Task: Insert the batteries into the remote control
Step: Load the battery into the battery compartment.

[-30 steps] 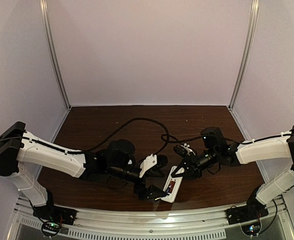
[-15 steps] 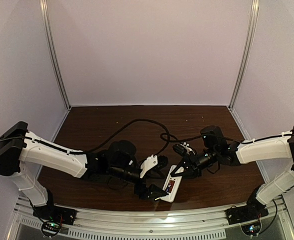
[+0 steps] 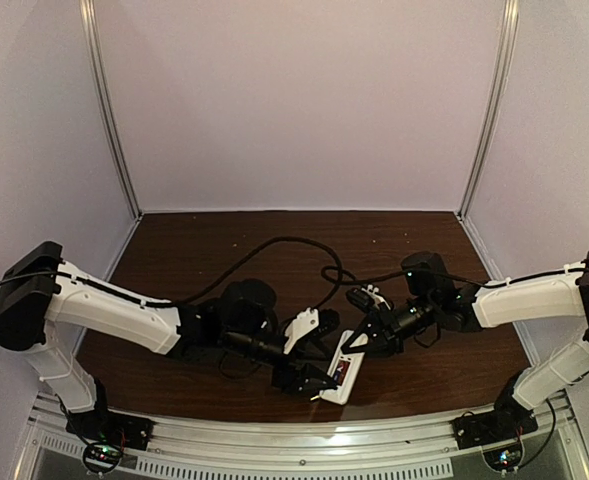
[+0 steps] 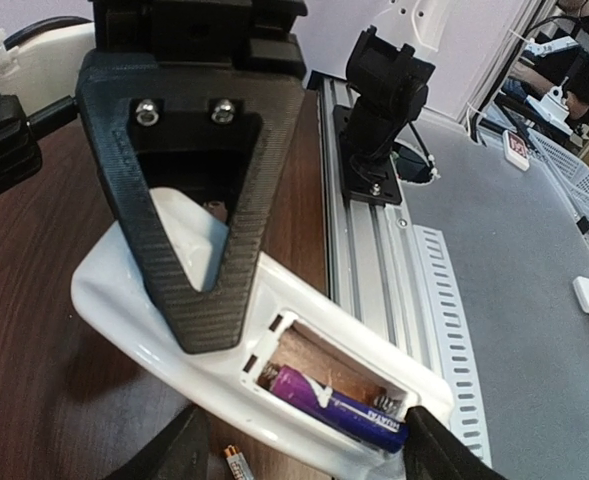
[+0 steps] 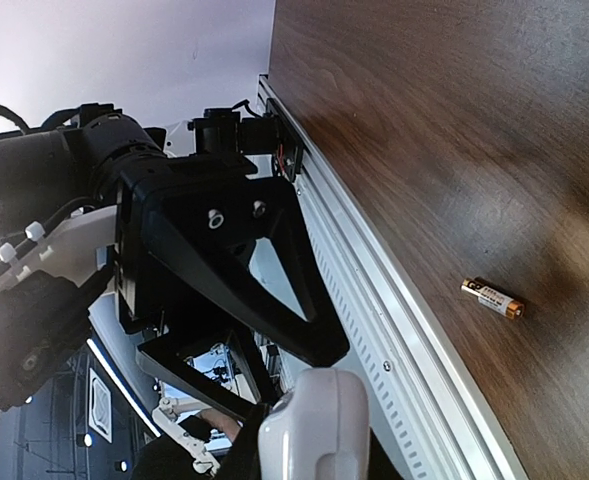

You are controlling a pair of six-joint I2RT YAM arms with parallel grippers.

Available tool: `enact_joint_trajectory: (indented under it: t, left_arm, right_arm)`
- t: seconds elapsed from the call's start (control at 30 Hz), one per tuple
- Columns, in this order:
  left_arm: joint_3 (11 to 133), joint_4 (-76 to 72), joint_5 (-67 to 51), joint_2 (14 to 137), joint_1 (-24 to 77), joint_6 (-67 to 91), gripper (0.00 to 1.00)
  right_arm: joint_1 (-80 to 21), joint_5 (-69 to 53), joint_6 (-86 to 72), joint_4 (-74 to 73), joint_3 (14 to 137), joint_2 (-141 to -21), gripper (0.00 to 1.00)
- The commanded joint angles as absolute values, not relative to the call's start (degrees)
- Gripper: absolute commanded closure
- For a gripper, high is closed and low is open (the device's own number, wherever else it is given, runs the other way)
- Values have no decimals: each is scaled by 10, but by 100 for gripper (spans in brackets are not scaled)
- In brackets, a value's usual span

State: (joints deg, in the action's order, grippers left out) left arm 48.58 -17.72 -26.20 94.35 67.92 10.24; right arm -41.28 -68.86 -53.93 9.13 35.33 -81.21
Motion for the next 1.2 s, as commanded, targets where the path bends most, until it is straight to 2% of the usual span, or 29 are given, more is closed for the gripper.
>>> enact_joint_trajectory:
  t: [0.0, 0.27, 1.17]
  left_arm:
    - [498, -176, -256, 963, 669, 111, 36]
    - [507, -166, -270, 977, 662, 122, 45]
    - [569, -95, -321, 1041, 645, 186, 55]
  right_arm:
    - [-420, -707, -538, 117, 367, -796, 100]
    - [-421, -707, -543, 127, 367, -789, 100]
    - [-421, -700, -569, 201, 385, -749, 100]
